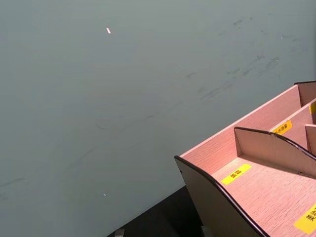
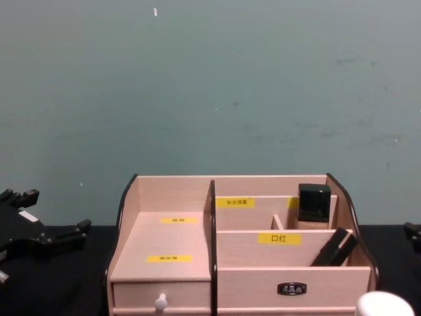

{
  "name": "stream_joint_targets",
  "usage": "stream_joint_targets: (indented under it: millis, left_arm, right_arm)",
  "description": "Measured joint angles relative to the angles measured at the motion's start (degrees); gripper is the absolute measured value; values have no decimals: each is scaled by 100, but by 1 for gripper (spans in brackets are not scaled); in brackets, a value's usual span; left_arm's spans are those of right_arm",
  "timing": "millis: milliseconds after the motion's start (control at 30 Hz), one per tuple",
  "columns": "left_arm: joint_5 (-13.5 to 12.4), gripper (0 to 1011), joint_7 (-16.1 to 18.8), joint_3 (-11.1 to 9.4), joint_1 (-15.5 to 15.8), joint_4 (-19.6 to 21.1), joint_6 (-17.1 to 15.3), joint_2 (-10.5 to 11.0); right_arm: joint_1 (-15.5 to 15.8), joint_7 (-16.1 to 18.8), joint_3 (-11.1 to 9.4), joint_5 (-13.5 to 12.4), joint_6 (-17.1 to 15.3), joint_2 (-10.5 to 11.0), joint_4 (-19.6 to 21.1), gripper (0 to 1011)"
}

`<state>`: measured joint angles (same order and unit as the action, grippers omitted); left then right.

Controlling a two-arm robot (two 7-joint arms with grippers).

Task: Pick up the facial cleanser and watermelon frost from the table and place them into the tiered storage box.

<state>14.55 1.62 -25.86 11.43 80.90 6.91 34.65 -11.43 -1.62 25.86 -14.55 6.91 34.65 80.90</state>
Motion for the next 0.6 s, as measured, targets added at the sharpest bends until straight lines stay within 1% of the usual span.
stream_joint_targets:
  millis: [600]
  left_arm:
    - [0, 1001, 0, 0, 0, 0, 0, 0]
  right_arm:
    - [0, 0, 0, 0, 0, 0, 0, 1002]
